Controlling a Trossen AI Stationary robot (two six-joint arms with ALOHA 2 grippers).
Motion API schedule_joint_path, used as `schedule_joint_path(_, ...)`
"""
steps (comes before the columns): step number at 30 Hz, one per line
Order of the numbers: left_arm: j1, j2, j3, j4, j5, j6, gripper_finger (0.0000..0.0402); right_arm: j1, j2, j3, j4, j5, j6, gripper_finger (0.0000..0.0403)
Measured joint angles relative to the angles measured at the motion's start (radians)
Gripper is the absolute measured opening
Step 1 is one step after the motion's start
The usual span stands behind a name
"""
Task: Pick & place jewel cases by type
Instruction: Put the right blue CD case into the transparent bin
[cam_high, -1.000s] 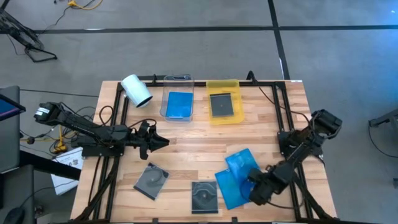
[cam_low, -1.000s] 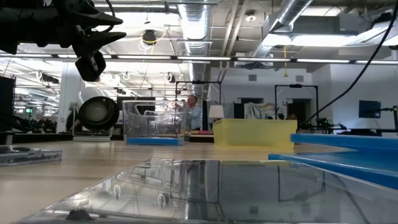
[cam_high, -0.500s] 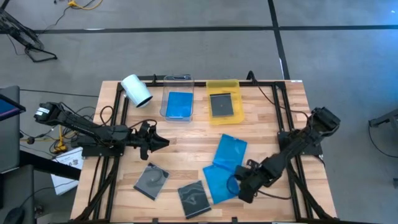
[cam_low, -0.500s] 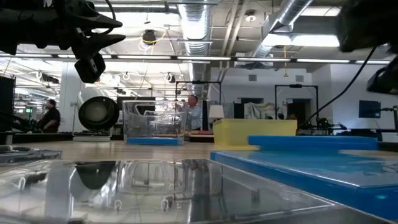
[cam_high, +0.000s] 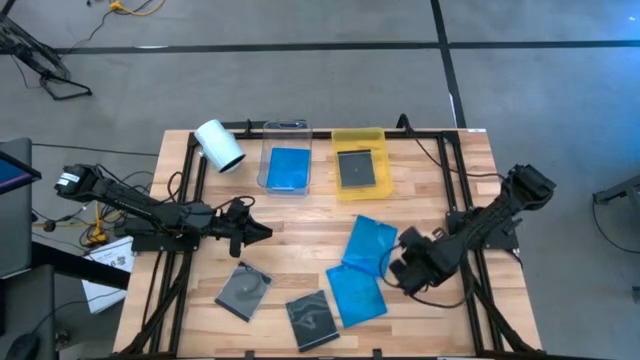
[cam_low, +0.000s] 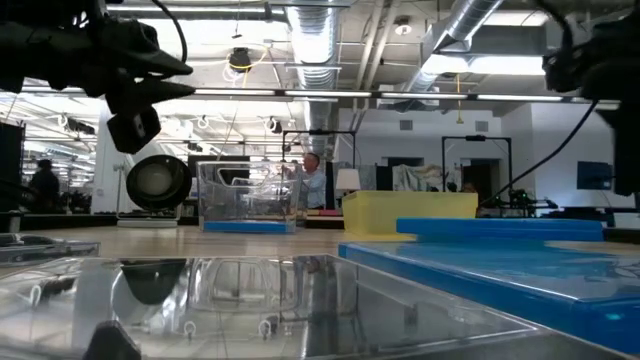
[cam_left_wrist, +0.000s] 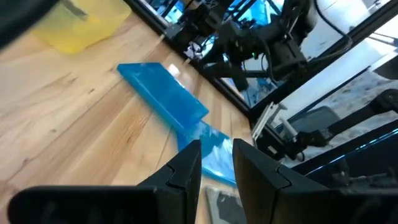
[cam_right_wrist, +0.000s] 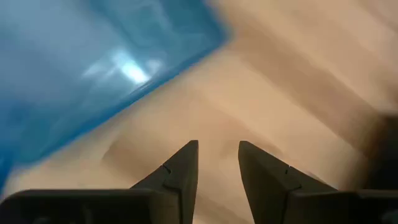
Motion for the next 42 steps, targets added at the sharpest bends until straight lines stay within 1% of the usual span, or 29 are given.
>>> schedule_joint_path(2,0.0,0.0,0.0,0.008,-0.006,0.0,0.0085,-0.037,0.006,-0.01,-0.055,0.0,0.102,0.0108)
schedule_joint_path(3,0.0,0.0,0.0,0.011,-0.011,0.001,0.0085,-0.057,0.007,-0.022,-0.064,-0.002,0.121,0.0108)
schedule_joint_path(8,0.0,0.0,0.0,0.019,-0.027,0.002,0.0085,-0.166,0.008,-0.088,-0.011,-0.02,0.061,0.0108)
schedule_joint_path(10,0.0,0.0,0.0,0.02,-0.027,0.001,0.0085,-0.217,0.008,-0.108,-0.001,-0.036,0.074,0.0108)
schedule_joint_path(14,0.0,0.0,0.0,0.028,-0.024,-0.006,0.0085,-0.302,0.007,-0.136,0.004,-0.027,0.107,0.0108)
schedule_joint_path(17,0.0,0.0,0.0,0.036,-0.019,-0.015,0.0085,-0.36,0.007,-0.158,0.047,-0.023,0.052,0.0108)
schedule_joint_path(22,0.0,0.0,0.0,0.034,-0.018,-0.027,0.0085,-0.43,0.007,-0.178,0.179,-0.03,-0.077,0.0108)
schedule_joint_path(25,0.0,0.0,0.0,0.032,-0.018,-0.03,0.0085,-0.456,0.007,-0.178,0.228,-0.044,-0.151,0.0108)
schedule_joint_path(32,0.0,0.0,0.0,0.002,-0.018,-0.034,0.0085,-0.474,0.007,-0.178,0.249,-0.087,-0.196,0.0108)
schedule_joint_path(36,0.0,0.0,0.0,-0.051,-0.015,-0.081,0.0085,-0.464,0.023,-0.178,0.308,-0.113,-0.221,0.0108)
schedule_joint_path(38,0.0,0.0,0.0,-0.074,0.002,-0.102,0.0085,-0.451,0.026,-0.178,0.334,-0.119,-0.223,0.0108)
schedule_joint_path(39,0.0,0.0,0.0,-0.083,0.012,-0.114,0.0085,-0.442,0.037,-0.177,0.367,-0.118,-0.223,0.0108)
schedule_joint_path(42,0.0,0.0,0.0,-0.115,0.034,-0.147,0.0085,-0.419,0.053,-0.175,0.392,-0.104,-0.222,0.0108)
